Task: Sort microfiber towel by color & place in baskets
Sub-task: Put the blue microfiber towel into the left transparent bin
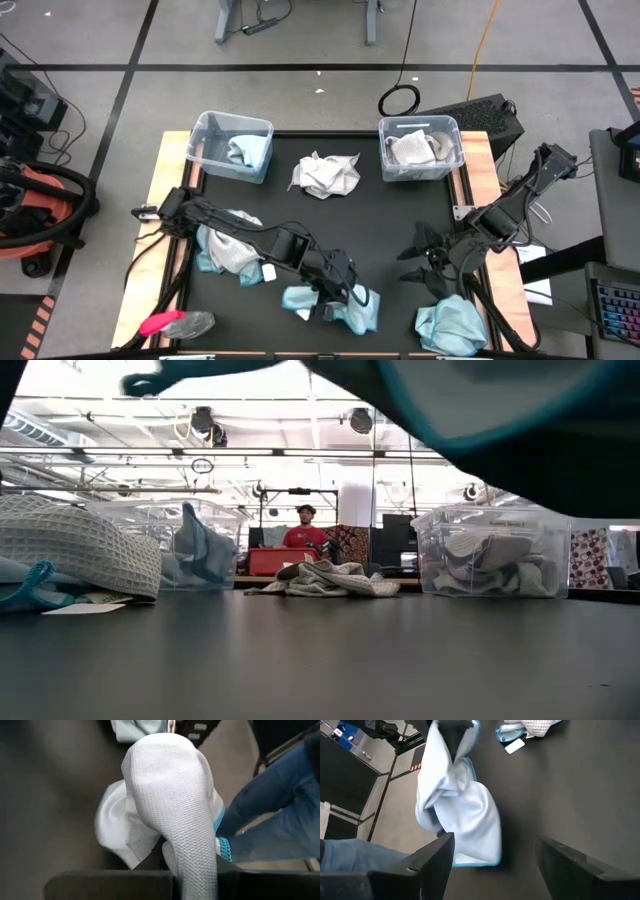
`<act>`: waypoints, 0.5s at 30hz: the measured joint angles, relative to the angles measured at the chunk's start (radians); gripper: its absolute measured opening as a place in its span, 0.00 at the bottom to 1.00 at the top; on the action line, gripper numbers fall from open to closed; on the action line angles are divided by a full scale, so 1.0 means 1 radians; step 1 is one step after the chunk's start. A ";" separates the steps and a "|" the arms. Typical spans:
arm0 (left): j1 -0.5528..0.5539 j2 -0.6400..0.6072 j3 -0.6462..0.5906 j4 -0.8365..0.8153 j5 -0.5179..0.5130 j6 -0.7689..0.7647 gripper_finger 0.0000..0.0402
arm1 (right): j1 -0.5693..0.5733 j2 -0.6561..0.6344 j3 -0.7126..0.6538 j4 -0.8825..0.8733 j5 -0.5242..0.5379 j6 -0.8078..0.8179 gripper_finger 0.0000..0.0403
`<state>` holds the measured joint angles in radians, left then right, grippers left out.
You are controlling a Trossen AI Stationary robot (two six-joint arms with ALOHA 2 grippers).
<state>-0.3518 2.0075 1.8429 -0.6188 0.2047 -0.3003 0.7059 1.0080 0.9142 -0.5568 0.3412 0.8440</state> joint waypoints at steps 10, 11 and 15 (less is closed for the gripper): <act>-0.001 0.000 0.120 -0.271 -0.087 0.112 0.02 | 0.000 0.000 0.000 -0.009 0.030 0.008 0.66; -0.001 0.000 0.129 -0.291 -0.101 0.125 0.02 | 0.000 0.000 0.000 -0.009 0.030 0.008 0.66; -0.001 0.001 0.180 -0.384 -0.154 0.165 0.02 | 0.000 0.000 0.000 -0.009 0.029 0.008 0.66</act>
<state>-0.3529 2.0087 2.0229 -1.0028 0.0511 -0.1355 0.7059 1.0080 0.9142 -0.5654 0.3700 0.8523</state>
